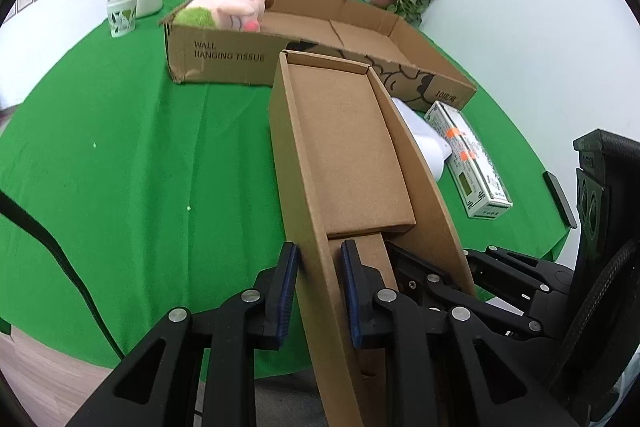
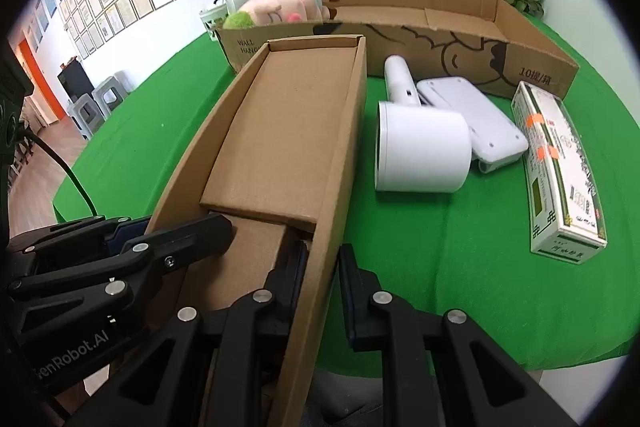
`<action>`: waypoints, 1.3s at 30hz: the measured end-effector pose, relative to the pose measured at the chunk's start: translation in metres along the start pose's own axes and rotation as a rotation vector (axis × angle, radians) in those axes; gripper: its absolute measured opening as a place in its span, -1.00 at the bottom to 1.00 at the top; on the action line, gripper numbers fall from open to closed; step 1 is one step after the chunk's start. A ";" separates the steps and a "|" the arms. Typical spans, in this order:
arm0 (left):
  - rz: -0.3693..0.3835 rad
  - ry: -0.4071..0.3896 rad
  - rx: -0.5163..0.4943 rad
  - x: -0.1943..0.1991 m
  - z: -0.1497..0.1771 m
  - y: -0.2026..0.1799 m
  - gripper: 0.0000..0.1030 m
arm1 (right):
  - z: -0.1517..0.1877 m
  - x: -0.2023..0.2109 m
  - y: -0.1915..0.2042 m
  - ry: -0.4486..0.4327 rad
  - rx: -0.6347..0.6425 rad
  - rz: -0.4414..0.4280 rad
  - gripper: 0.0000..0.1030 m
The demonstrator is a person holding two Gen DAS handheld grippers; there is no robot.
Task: Organize objects
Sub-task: 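Lift the narrow cardboard tray with both grippers and carry it over the large box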
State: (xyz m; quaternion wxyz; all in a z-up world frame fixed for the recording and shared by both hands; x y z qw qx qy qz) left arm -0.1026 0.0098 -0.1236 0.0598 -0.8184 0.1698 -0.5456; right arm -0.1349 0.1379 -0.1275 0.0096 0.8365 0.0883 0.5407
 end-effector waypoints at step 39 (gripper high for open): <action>-0.026 -0.314 -0.239 0.103 -0.203 -0.076 -0.70 | -0.156 0.099 -0.047 -0.404 -0.071 0.091 -0.71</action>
Point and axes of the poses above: each gripper's, at about its wrist camera, not at the fingertips, and x roughly against the way its jaws point, y to its left, z to its underside, the point moved 9 cm from there along -x, roughly the way its jaws point, and after that the axes turned 12 degrees about y, right-handed, at the moved point
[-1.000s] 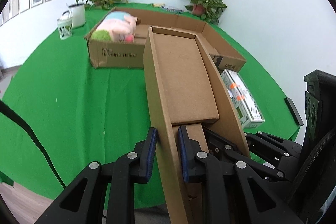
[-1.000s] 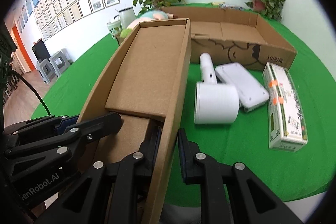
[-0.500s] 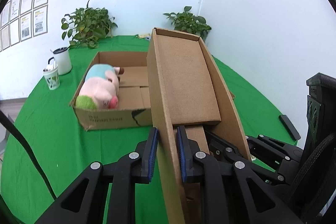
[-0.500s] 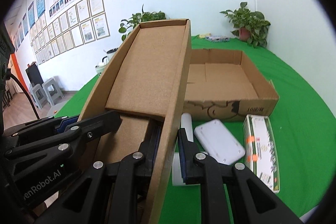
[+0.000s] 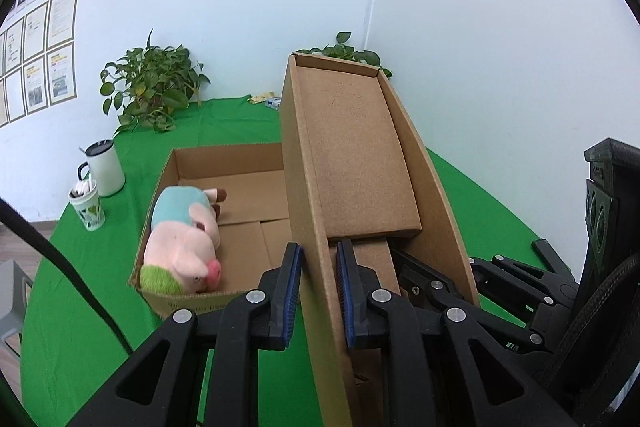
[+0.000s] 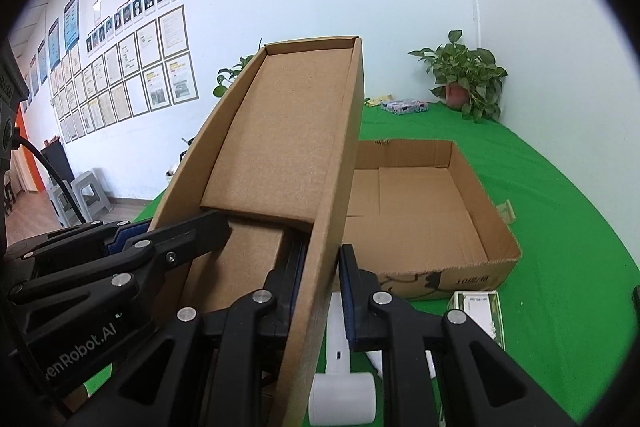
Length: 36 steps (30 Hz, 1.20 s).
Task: Organize objects
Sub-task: 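Lift the narrow cardboard tray with both grippers and carry it over the large box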
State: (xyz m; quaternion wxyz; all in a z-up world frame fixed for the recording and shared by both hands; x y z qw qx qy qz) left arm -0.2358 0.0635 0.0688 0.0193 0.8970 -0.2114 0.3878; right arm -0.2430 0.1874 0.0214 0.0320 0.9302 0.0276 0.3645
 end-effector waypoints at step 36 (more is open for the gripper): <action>-0.062 0.162 0.077 -0.147 -0.118 0.093 -0.70 | -0.086 -0.130 -0.005 0.190 0.066 -0.071 -0.70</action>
Point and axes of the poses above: each gripper's, at about its wrist camera, not at the fingertips, and x roughly against the way its jaws point, y to its left, z to its underside, the point moved 9 cm from there along -x, roughly the way its jaws point, and after that the axes turned 12 degrees about y, right-handed, at the moved point
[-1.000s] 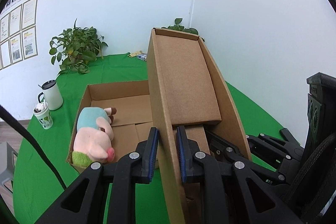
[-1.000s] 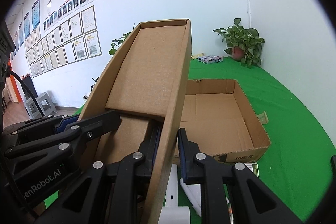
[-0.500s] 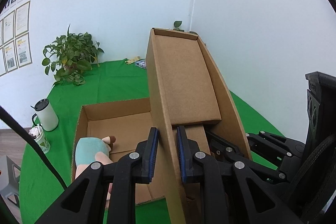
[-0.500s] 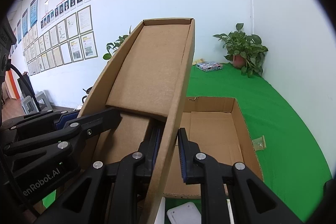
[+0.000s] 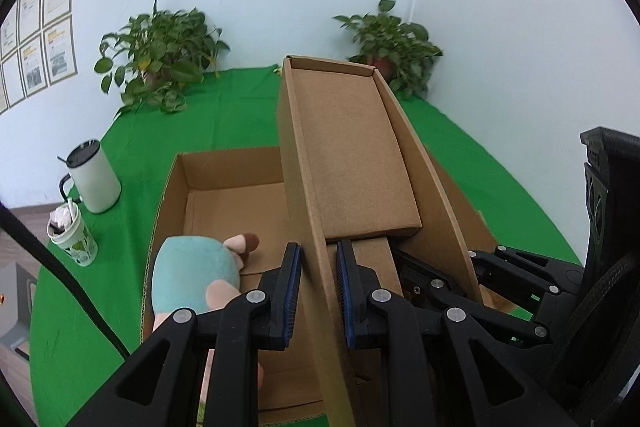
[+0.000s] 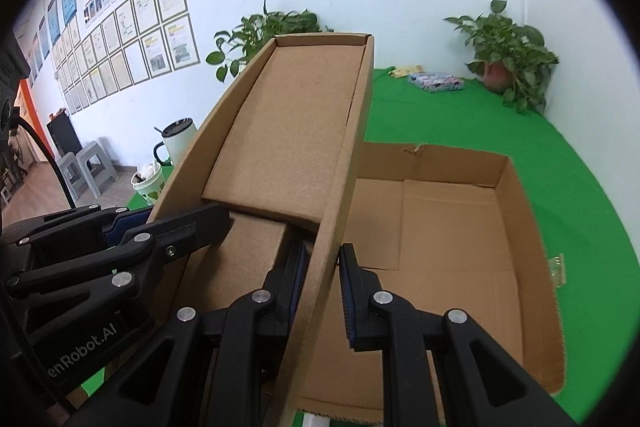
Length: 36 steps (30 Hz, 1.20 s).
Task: Organize objects
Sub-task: 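Lift the narrow cardboard tray with both grippers and carry it over the large box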
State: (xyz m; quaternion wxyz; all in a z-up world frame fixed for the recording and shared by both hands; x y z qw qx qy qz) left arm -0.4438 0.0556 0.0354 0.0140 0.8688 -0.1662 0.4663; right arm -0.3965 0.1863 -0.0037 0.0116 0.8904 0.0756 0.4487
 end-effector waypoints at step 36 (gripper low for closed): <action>-0.061 0.217 0.123 -0.127 0.024 0.077 -0.74 | 0.017 -0.117 -0.004 0.322 -0.060 -0.089 -0.70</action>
Point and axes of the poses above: each gripper's, at about its wrist camera, not at the fingertips, and x roughly against the way its jaws point, y to its left, z to its underside, the point moved 9 cm from there along -x, roughly the way its jaws point, and after that the axes turned 12 degrees about y, right-handed, at the moved point
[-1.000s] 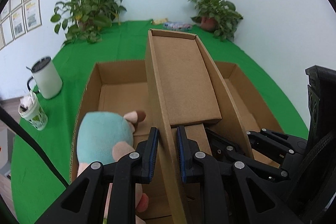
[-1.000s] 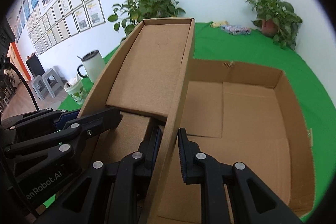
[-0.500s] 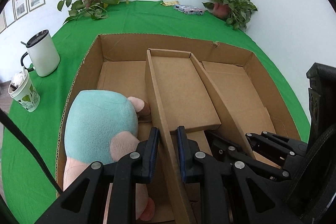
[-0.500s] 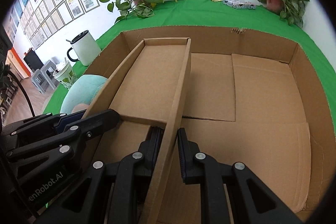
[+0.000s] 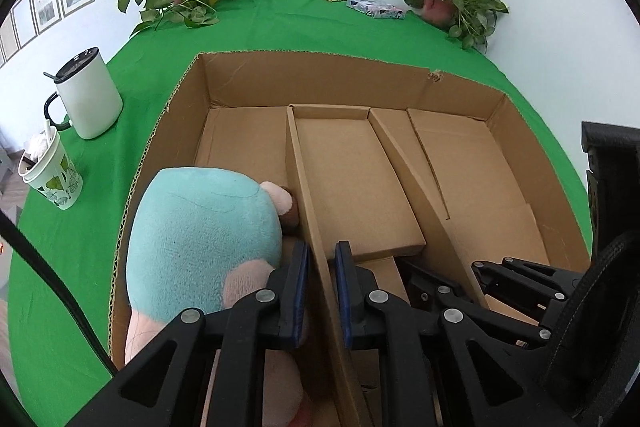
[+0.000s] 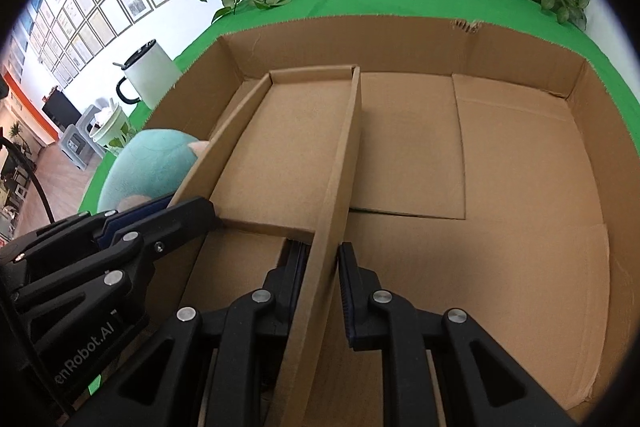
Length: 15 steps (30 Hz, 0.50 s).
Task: Organize objects
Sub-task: 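Lift the narrow cardboard tray with both grippers and carry it over the large box, then lower the narrow tray into the large box beside the pig and release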
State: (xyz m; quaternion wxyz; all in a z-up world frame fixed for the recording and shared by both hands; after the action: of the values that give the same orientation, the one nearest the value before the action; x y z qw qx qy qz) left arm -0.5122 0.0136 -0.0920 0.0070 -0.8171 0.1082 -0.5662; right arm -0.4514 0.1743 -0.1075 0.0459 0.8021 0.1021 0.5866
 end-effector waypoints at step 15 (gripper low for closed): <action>-0.068 -0.021 -0.075 0.031 0.026 -0.006 -0.79 | 0.012 -0.013 0.000 0.054 0.030 0.028 -0.72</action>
State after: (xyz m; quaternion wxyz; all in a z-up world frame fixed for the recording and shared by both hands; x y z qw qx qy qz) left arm -0.4770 0.0108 -0.0720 -0.0419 -0.8258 0.1014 -0.5532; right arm -0.4441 0.1724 -0.1230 0.0230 0.7878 0.1010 0.6071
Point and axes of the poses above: each gripper's, at about its wrist camera, not at the fingertips, and x roughly against the way its jaws point, y to its left, z to its underside, the point moved 9 cm from there along -x, roughly the way its jaws point, and after that the axes turned 12 degrees about y, right-handed, at the moved point
